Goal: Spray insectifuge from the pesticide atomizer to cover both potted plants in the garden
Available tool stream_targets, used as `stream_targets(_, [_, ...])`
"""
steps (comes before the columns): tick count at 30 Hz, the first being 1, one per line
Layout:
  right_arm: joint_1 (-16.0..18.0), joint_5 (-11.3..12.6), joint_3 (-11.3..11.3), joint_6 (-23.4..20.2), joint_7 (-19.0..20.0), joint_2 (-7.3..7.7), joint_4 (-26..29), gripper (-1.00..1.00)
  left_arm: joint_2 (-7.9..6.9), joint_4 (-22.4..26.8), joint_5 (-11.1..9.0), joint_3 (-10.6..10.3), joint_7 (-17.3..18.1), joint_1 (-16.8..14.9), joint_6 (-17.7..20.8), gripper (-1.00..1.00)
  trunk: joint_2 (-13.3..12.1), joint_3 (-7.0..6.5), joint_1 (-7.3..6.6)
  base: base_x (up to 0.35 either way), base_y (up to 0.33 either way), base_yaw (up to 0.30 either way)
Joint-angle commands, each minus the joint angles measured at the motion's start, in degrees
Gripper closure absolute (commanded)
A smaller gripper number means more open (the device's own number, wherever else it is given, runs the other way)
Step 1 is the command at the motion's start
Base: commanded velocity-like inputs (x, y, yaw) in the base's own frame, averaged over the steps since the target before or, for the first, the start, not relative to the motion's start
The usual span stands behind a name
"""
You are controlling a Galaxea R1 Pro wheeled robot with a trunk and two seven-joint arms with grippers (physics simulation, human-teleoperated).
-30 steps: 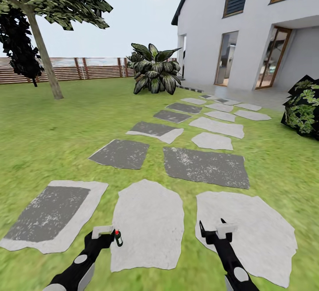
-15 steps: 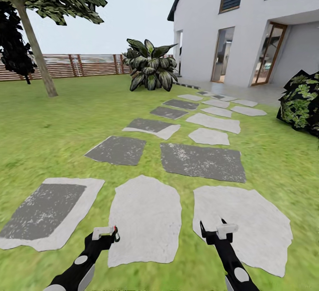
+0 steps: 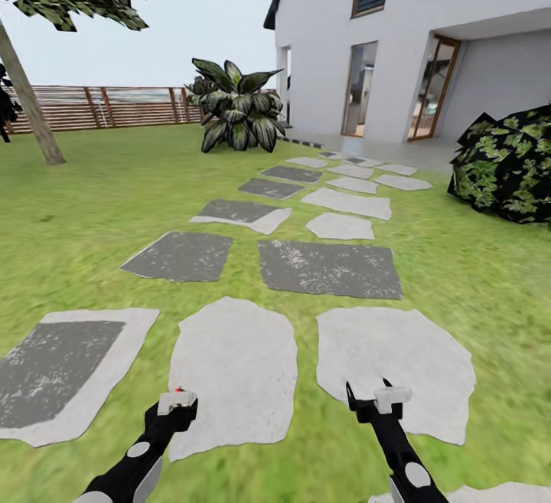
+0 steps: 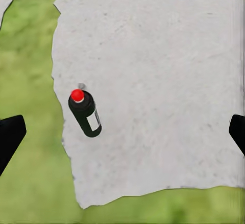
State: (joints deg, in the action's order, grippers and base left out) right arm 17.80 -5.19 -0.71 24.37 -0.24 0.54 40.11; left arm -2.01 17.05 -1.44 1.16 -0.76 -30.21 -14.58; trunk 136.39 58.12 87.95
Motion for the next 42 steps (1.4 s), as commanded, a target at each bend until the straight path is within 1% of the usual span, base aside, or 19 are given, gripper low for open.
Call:
stream_targets(1, [0.0, -0.5, -0.1, 0.1, 0.0, -0.01, -0.1, -1.00, 0.00, 0.0, -0.1, 0.1, 0.0, 0.0, -0.2, -1.00, 0.4, 0.30, 0.21, 0.000, 0.000, -0.220])
stream_targets(17, [0.0, -0.5, -0.1, 0.1, 0.0, -0.01, -0.2, -1.00, -0.27, 0.1, -0.2, 0.3, 0.0, 0.1, -0.8, -1.00, 6.9, 4.27, 3.73, 0.000, 0.000, -0.219])
stream_targets(24, [0.0, -0.6, -0.1, 0.1, 0.0, -0.04, -1.1, -1.00, -0.41, 0.2, -0.4, 0.4, 0.0, 0.1, -0.8, -1.00, 6.9, 6.34, 3.91, 0.000, 0.000, -0.168])
stream_targets(31, [0.0, -0.5, -0.1, 0.1, -0.1, -0.14, -1.7, -1.00, -0.45, 0.3, -0.4, 0.4, -0.1, 0.0, -0.7, -1.00, 7.0, 8.47, 4.09, 0.000, 0.000, 0.109])
stream_targets(42, [0.0, -0.6, -0.1, 0.1, -0.1, -0.18, -1.7, -1.00, -0.45, 0.4, -0.5, 0.5, -0.1, 0.0, -0.8, -1.00, 7.2, 11.60, 4.37, 0.000, 0.000, 0.210])
